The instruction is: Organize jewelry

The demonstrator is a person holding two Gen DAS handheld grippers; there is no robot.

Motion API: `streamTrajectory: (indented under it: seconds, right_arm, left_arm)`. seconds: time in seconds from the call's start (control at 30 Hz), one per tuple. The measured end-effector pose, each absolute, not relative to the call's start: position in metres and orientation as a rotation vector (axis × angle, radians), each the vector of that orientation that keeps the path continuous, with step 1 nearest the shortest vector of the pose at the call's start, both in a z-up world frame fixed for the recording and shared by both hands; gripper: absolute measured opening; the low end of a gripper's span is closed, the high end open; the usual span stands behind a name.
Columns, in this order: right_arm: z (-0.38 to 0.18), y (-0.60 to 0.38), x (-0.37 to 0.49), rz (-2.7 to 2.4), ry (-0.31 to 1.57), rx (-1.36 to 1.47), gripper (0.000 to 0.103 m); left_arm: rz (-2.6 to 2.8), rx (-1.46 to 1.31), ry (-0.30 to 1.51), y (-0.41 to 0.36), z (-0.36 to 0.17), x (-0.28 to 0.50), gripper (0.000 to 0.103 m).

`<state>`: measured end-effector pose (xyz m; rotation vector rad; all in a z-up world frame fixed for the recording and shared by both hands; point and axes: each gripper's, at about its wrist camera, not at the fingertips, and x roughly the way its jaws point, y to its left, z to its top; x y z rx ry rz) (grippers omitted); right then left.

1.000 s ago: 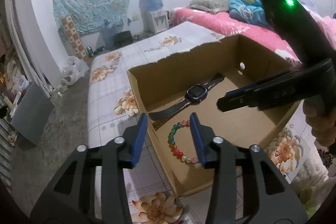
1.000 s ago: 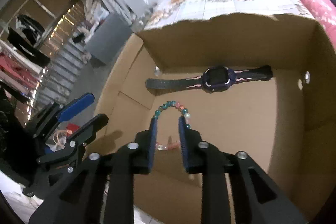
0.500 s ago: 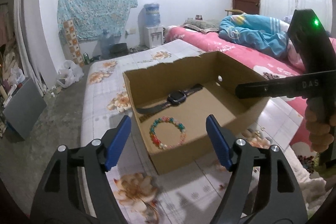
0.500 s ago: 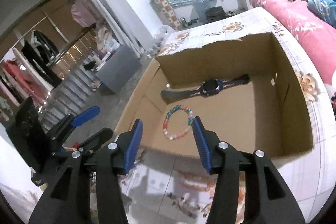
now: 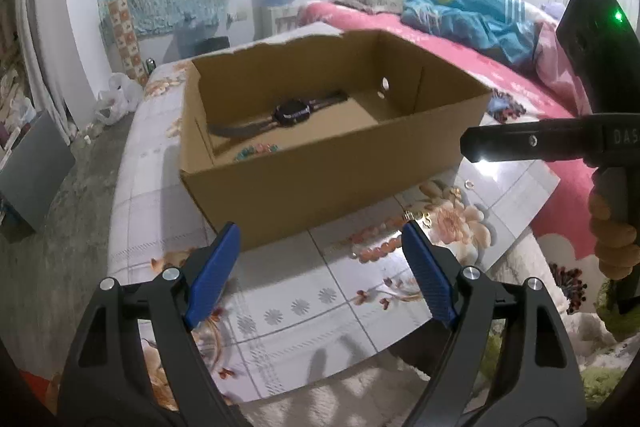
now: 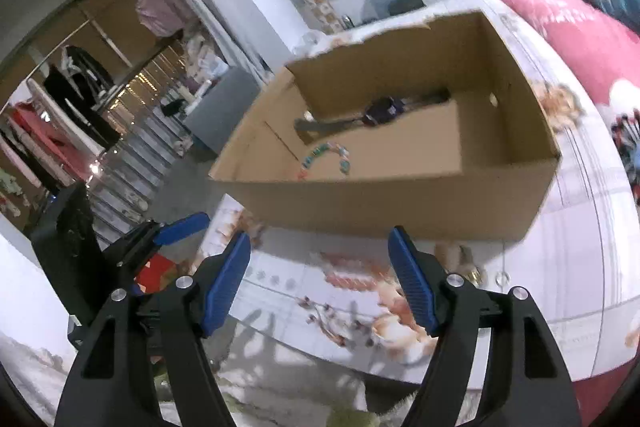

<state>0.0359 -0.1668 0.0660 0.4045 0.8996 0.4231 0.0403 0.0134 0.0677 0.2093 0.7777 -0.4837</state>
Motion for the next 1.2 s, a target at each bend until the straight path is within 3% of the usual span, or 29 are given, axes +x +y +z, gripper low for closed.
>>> streamTrajectory:
  seconds: [0.37,1.2]
  right_arm:
    - [0.039,-0.190,0.053,0.342,0.974,0.397,0.080]
    - [0.018,-0.213,0.084,0.362,1.030,0.488,0.080]
  left_arm:
    - [-0.431,0.286,0.860,-0.015,0.050,0.053,0.084]
    - [-0.325,0.309,0.907,-0.034,0.046,0.085,0.086]
